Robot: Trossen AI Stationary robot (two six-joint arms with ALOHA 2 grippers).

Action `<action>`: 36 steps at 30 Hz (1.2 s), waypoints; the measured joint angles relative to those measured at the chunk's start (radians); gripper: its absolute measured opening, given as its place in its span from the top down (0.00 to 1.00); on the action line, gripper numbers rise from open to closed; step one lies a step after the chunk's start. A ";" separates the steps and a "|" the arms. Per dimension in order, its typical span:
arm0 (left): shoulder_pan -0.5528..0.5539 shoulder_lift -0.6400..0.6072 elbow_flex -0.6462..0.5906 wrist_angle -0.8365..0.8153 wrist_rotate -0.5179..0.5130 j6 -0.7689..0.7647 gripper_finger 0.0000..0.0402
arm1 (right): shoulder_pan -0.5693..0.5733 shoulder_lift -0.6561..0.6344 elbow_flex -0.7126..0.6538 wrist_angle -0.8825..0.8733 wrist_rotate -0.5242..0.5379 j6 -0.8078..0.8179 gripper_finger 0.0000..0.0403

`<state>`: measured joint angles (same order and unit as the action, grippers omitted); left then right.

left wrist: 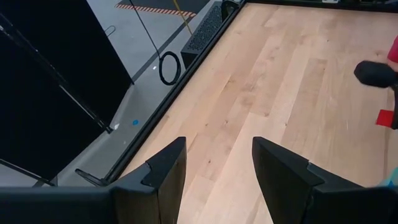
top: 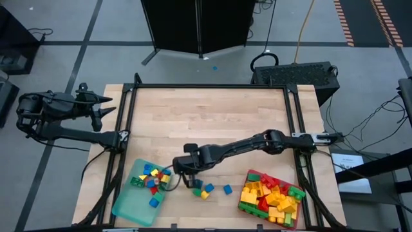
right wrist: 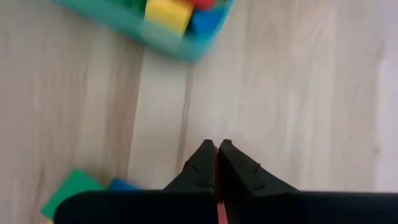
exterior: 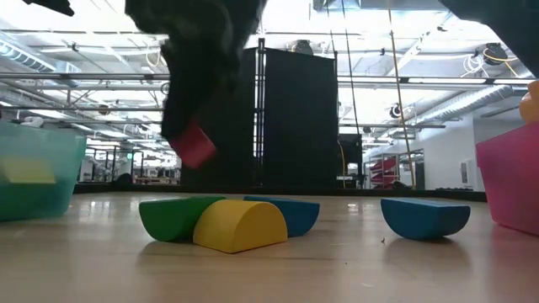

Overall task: Sort blocks by size
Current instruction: Put the red block into the blue bin

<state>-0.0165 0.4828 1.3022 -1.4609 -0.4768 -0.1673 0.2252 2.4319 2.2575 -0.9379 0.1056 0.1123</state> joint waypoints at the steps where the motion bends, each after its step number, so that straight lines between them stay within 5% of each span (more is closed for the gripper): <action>1: 0.000 0.000 0.000 0.000 0.000 0.000 0.53 | -0.004 -0.001 0.019 0.000 0.000 -0.001 0.99; 13: 0.000 0.000 0.000 0.000 0.000 -0.003 0.53 | -0.026 -0.032 0.098 0.201 -0.024 -0.048 1.00; 28: 0.000 0.000 0.000 0.001 0.000 -0.011 0.53 | -0.083 0.113 0.096 0.743 -0.515 -0.009 1.00; 36: 0.000 0.000 0.000 0.001 0.000 -0.011 0.53 | -0.090 0.151 0.097 0.751 -0.476 0.030 0.95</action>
<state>-0.0162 0.4831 1.3022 -1.4597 -0.4768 -0.1787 0.1356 2.5833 2.3542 -0.1872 -0.3704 0.1426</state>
